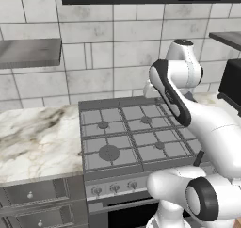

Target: Pick up the pan with the steak in it and place it on the dining table. Then place the steak on the plate.

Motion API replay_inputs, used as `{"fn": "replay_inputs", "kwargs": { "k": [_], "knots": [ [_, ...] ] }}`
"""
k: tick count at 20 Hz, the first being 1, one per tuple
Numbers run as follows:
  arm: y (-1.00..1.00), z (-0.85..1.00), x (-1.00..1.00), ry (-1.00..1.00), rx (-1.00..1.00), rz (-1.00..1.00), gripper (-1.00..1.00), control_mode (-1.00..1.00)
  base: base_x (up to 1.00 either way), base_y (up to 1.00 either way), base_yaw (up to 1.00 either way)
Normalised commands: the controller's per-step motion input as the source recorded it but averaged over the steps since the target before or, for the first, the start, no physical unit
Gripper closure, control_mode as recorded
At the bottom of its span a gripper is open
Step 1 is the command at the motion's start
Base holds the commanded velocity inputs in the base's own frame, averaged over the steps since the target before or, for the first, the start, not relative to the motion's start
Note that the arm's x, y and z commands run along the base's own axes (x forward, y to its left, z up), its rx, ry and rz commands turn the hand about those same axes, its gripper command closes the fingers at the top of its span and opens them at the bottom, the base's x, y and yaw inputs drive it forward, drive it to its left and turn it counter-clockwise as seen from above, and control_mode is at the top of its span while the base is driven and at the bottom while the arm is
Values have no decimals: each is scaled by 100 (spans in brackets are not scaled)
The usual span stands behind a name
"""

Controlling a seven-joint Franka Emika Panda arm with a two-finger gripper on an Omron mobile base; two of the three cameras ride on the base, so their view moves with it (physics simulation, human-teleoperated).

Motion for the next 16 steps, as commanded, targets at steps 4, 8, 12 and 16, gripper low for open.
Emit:
{"fn": "replay_inputs", "kwargs": {
  "k": [4,8,12,16],
  "knots": [
    [-16,-1,-11,0,1,-2,-100,-100,0,0,0],
    [-44,-3,-34,-1,6,-11,-100,-100,0,0,0],
    [-55,-10,-42,-1,7,-17,-100,-100,0,0,0],
    [-58,-15,-42,0,6,-21,-100,-100,0,0,0]
  ]
}}
